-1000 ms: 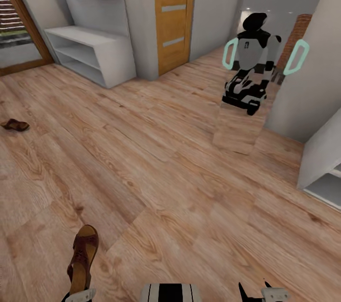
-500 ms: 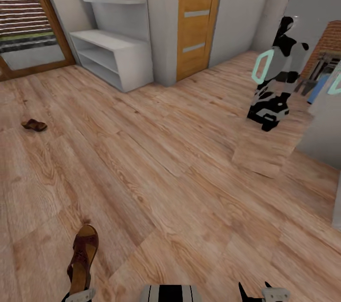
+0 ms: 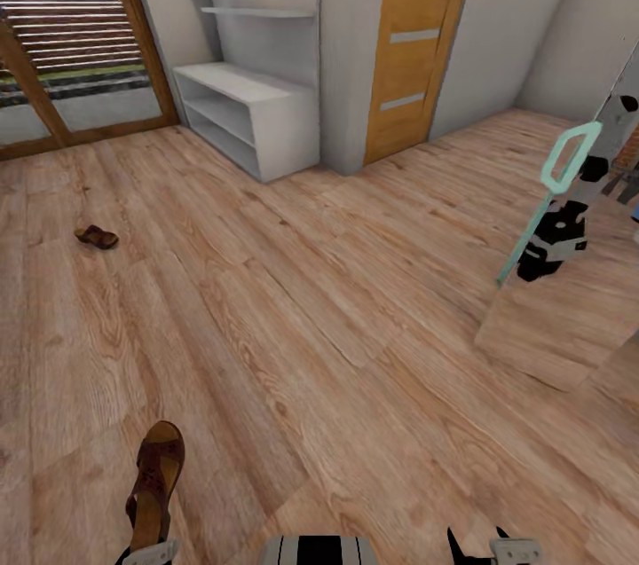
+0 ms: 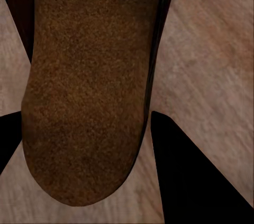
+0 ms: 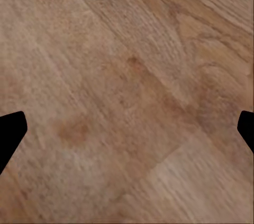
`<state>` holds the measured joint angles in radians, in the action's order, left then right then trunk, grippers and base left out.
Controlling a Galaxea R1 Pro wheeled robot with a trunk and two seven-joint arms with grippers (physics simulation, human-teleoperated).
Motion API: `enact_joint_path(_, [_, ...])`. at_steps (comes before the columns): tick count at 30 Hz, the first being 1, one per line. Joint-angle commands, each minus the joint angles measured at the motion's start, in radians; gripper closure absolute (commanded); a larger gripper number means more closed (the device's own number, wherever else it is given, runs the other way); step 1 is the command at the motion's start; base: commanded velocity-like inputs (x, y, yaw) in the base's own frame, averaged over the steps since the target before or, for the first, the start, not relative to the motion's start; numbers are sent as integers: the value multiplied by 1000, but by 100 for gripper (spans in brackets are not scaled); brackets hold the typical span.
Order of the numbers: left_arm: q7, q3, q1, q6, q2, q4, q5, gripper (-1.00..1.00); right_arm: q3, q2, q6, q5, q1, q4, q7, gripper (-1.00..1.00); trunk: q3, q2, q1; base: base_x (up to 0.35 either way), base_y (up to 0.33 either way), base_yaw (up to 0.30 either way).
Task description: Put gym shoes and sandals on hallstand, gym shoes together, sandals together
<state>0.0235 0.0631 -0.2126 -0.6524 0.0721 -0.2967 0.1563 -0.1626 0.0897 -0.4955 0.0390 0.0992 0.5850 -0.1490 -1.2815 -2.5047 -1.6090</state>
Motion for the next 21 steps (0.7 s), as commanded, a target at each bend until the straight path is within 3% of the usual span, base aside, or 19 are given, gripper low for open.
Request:
enact_joint_path(1, [3, 0, -1, -3, 0, 1, -1, 100, -6, -1, -3, 4, 0, 0, -7, -100, 0, 0, 0, 338, 0, 214])
enact_joint_path(21, [3, 0, -1, -3, 0, 1, -1, 100, -6, -1, -3, 4, 0, 0, -7, -100, 23, 0, 0, 338, 0, 214])
